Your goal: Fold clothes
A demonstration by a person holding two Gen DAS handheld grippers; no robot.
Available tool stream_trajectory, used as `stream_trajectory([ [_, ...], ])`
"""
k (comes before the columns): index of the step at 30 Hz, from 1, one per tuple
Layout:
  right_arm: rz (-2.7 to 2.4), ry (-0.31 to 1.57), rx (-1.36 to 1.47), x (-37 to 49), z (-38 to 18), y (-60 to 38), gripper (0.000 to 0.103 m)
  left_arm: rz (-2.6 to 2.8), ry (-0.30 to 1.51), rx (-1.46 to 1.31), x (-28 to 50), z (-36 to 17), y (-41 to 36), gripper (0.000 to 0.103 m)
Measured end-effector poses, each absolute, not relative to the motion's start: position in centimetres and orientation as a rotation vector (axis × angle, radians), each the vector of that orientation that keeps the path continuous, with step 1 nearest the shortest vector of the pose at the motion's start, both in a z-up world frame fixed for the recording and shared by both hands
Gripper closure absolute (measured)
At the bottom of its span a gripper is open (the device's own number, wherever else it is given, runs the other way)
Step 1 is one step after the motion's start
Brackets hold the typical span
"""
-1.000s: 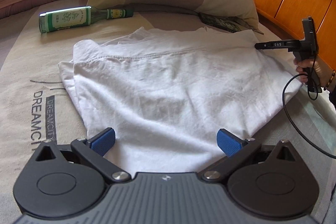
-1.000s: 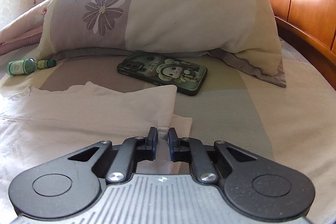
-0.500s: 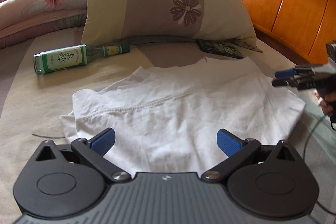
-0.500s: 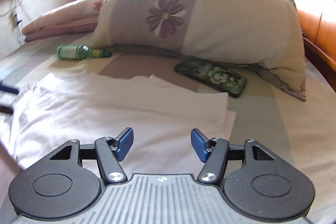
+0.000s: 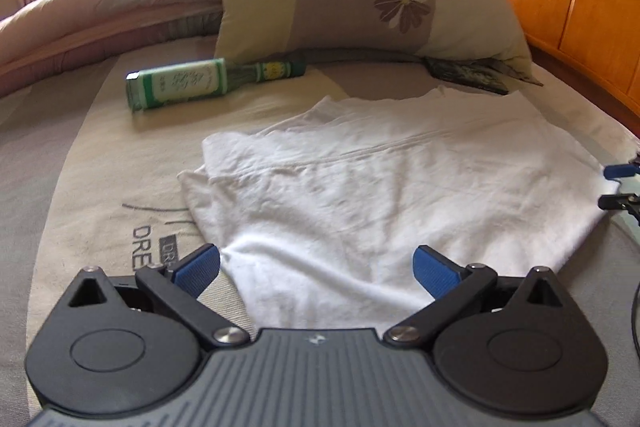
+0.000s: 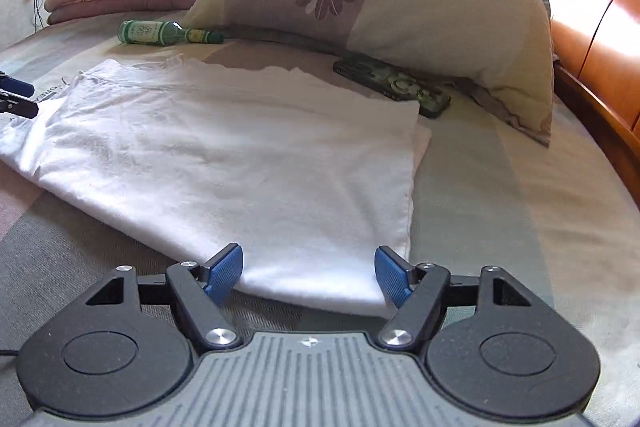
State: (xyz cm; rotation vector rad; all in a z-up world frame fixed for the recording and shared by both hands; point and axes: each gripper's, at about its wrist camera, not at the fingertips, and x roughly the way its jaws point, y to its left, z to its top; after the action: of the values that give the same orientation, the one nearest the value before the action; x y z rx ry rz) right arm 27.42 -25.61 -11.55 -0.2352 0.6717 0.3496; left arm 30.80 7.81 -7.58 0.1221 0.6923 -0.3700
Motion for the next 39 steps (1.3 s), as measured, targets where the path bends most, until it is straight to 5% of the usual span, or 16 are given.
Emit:
stream_trajectory([
  [13, 0.307, 0.735, -0.196, 25.7, -12.0, -27.2, 0.014, -0.396, 0.813, 0.1, 26.6, -10.0, 6.7, 0.001],
  [20, 0.323, 0.609, -0.533, 23.3, -10.0, -23.4, 0.004, -0.428, 0.644, 0.545, 23.8, -6.9, -0.3, 0.001],
  [26, 0.277, 0.513, -0.979, 22.3, -13.1, -19.1, 0.002, -0.397, 0.477, 1.097, 21.3, -10.6, -6.6, 0.0],
  [39, 0.412, 0.363, -1.092, 24.1, -14.7, -12.6, 0.0, -0.437, 0.299, 1.248, 23.3, -11.8, -11.6, 0.0],
])
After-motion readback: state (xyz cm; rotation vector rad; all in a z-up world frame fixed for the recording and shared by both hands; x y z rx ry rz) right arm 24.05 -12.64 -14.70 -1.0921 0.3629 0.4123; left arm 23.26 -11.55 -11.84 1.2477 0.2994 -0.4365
